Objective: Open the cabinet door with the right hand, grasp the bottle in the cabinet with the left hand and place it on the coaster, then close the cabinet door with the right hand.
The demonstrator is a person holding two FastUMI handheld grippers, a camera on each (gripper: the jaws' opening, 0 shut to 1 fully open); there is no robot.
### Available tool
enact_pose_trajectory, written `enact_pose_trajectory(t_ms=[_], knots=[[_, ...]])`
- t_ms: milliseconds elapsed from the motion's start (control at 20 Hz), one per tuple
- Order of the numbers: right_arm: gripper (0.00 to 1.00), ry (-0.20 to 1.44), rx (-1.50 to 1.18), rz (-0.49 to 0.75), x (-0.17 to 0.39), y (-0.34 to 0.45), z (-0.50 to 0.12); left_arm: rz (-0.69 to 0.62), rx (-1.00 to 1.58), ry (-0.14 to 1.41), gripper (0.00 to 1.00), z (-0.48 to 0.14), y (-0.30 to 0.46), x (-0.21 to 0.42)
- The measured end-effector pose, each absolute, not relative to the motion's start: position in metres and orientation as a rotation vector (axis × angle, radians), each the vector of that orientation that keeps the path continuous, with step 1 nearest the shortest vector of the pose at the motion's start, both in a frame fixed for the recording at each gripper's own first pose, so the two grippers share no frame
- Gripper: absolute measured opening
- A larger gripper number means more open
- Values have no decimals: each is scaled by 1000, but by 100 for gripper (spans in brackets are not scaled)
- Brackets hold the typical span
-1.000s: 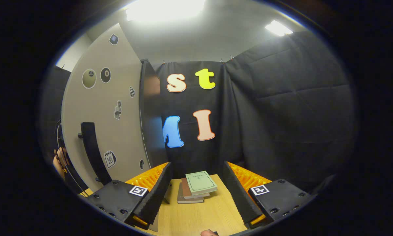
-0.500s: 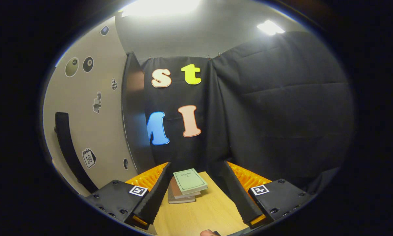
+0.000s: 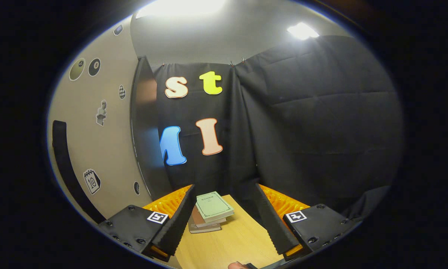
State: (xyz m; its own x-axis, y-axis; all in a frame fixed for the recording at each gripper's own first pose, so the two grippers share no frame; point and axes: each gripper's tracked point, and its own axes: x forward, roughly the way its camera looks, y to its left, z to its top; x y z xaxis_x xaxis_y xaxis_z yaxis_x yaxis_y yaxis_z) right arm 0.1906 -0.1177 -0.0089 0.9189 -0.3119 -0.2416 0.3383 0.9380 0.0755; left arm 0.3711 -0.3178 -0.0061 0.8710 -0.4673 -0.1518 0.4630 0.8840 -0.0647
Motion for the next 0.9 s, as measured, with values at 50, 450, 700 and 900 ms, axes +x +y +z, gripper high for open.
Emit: enact_pose_trajectory(t_ms=[50,450,700,900], knots=[[98,232,116,-333,190,-117,-9,-484,-23,167,70,-8,-318,374],[98,228,122,-338,189,-118,-8,-467,-24,206,70,-21,-321,381],[98,218,131,-330,191,-116,-8,-443,-25,159,63,7,-300,362],[98,216,132,-288,192,-111,-9,-422,-60,133,63,28,-274,335]])
